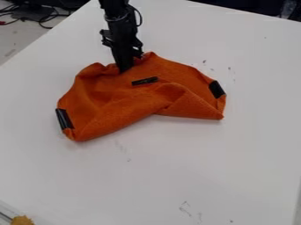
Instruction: Unfold the cloth from bottom right to top left.
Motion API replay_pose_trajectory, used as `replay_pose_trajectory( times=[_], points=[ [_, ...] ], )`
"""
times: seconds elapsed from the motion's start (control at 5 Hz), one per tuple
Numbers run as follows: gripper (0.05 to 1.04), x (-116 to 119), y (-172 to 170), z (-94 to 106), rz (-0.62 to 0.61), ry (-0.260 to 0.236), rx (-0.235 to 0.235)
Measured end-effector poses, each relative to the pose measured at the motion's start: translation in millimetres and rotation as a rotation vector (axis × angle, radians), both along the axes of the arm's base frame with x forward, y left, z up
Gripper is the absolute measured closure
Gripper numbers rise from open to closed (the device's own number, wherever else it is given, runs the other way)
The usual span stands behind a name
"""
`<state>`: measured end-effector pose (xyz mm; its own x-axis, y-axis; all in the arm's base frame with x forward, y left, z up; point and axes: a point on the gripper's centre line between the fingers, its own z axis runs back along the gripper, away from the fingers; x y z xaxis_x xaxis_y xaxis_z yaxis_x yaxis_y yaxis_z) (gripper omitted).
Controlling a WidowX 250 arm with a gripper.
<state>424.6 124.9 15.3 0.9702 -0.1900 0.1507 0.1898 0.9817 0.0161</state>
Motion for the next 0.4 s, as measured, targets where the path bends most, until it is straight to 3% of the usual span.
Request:
replay_pose_trajectory(
  times=[0.2,0.4],
  points=[
    [0.828,2.6,-1.0,2.7,-0.033,0.006,0.035],
    [0.563,5.3,2.7,6.5,-0.045,0.014,0.057]
  ],
)
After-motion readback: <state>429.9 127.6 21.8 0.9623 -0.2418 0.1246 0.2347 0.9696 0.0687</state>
